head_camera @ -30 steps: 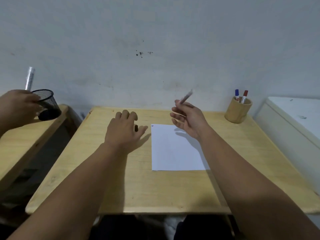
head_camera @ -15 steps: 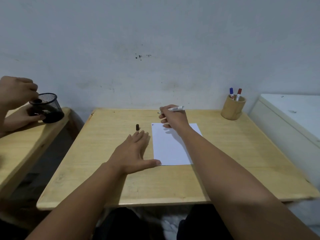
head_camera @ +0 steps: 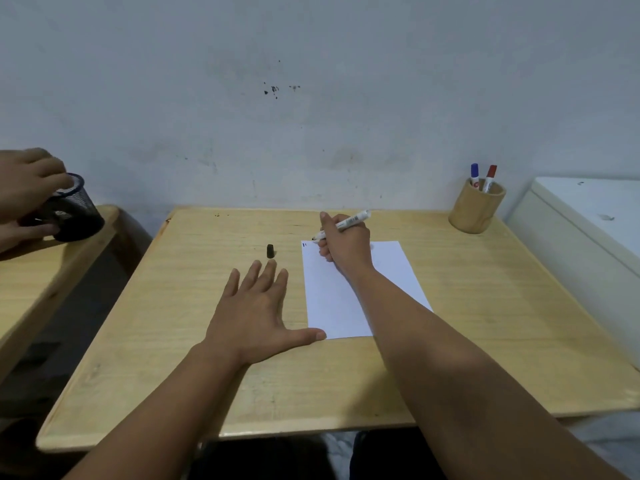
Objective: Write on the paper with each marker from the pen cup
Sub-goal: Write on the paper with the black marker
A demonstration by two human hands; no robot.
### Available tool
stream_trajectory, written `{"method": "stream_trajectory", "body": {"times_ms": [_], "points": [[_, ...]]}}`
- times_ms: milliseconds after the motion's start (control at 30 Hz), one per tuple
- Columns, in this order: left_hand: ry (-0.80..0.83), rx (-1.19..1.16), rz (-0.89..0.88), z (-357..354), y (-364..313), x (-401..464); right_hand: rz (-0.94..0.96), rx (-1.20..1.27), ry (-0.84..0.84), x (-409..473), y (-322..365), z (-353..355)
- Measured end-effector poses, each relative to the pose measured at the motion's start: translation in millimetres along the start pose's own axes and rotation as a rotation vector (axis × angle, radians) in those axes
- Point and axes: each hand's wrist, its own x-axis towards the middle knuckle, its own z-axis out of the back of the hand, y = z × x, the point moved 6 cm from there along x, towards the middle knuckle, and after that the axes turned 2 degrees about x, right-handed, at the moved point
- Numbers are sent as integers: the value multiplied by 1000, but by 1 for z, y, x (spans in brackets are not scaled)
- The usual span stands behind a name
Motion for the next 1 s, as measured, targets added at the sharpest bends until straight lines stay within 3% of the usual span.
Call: {"method": "stream_trajectory", "body": {"times_ms": [1000], "points": [[-1,-17,36,3,1,-2,72,-83,51,4,-11,-3]]}}
